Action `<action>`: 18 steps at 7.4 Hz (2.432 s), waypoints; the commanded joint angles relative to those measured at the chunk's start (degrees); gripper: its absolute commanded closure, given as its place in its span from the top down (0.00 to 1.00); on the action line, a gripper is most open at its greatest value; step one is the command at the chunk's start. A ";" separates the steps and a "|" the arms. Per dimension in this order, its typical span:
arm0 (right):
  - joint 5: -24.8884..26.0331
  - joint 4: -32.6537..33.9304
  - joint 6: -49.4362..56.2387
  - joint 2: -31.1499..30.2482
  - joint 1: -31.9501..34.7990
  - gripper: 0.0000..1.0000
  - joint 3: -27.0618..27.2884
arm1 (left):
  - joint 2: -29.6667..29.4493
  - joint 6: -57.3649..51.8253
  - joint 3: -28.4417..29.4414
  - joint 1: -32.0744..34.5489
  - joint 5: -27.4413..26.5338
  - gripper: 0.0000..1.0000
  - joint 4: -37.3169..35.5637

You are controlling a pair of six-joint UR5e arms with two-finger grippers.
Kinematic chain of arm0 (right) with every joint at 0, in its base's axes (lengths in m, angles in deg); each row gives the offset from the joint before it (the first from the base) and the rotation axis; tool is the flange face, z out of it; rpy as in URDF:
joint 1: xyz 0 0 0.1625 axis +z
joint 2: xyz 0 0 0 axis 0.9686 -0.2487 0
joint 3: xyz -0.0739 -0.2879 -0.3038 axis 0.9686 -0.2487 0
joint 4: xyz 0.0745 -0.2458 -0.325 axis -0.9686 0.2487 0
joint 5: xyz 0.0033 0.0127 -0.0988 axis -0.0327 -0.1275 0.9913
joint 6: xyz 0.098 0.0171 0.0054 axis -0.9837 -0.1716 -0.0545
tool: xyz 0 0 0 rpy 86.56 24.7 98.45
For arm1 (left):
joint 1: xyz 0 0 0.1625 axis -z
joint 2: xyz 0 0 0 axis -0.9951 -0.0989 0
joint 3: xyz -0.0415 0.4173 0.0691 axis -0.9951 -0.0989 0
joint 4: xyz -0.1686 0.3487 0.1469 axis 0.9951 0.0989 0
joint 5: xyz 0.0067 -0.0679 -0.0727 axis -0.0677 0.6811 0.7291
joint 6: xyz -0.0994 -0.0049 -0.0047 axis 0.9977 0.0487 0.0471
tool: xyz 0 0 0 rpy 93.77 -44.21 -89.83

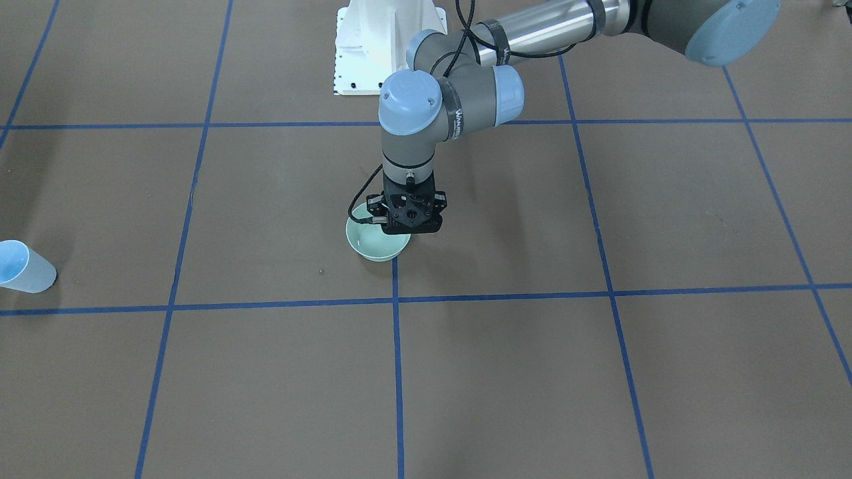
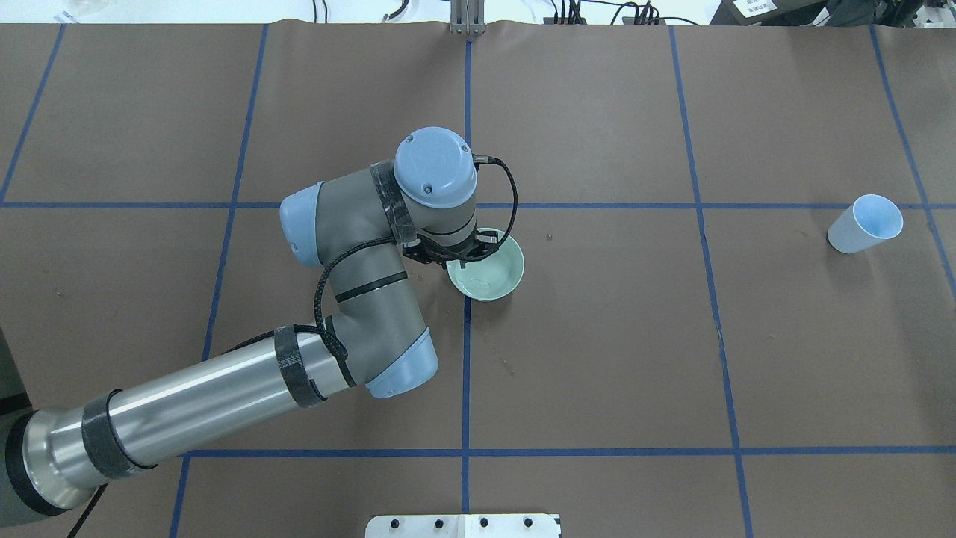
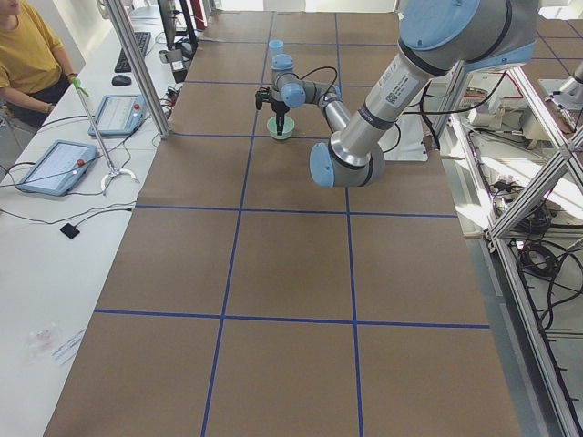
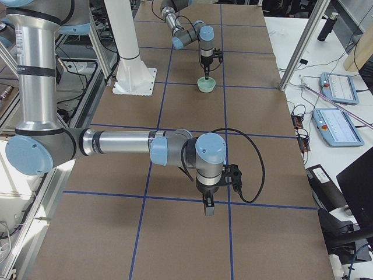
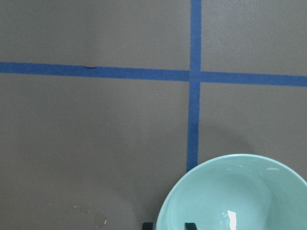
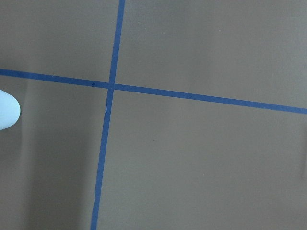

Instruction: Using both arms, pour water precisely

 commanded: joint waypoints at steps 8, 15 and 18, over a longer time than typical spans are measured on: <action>0.05 -0.09 0.00 0.09 -0.28 1.00 0.18 | 0.36 -1.89 2.19 1.55 3.78 0.35 2.73; 0.05 -0.09 0.00 0.18 -0.28 1.00 0.18 | 0.36 -1.98 4.66 1.55 6.94 0.00 7.65; 0.05 -0.09 0.00 0.18 -0.28 1.00 0.18 | 0.36 -2.06 4.49 3.74 11.58 0.00 7.83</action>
